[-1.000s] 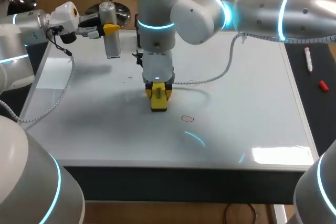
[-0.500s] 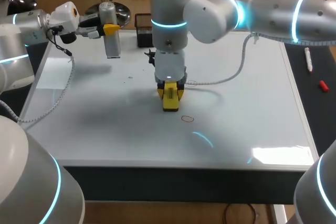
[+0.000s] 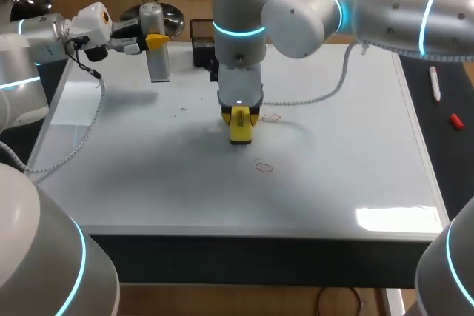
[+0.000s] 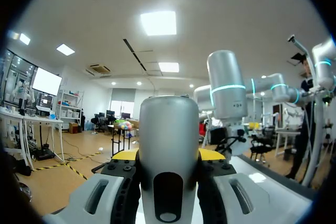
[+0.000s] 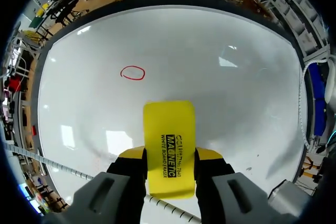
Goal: Pick up the inspection probe, press it on each red-marked spot on the whiteboard one by one, put down the probe, pick up the eraser, and wipe off all the red marks.
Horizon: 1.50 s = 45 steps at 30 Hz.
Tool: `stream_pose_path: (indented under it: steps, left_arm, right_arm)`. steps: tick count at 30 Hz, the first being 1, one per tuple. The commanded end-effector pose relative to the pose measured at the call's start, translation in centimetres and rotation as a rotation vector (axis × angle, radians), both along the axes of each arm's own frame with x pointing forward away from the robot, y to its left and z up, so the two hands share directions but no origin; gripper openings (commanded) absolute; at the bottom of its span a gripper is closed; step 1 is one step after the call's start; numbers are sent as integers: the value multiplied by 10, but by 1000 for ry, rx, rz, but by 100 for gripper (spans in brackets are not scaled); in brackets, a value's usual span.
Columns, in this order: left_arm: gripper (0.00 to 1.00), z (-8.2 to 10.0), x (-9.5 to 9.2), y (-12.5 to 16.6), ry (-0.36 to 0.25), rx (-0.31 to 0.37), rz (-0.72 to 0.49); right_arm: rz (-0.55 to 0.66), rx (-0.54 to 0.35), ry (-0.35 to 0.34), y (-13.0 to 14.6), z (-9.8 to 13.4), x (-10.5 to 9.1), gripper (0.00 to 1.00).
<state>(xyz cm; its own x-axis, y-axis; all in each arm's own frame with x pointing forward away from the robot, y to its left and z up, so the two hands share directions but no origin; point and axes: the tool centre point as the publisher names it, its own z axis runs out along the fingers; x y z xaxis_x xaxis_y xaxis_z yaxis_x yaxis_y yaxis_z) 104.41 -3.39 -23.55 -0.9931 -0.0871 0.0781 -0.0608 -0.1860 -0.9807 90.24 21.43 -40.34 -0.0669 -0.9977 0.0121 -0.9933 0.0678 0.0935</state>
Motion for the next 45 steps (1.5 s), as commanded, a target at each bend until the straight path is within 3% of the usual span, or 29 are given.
stream_pose_path:
  steps: [1, 10, 17, 45]
  left_arm:
    - [0, 1, -1, -1, -1, 1, 4]
    - [0, 1, -1, -1, -1, 1, 4]
    - [0, 1, -1, -1, -1, 1, 4]
    - [0, 1, -1, -1, -1, 1, 4]
  right_arm:
    - [19, -12, -44, -2, 28, 1, 0]
    - [36, -5, -48, 5, 25, 9, 0]
    - [-9, -14, -67, -16, 30, 28, 0]
    - [-367, -60, -76, -205, 30, 175, 0]
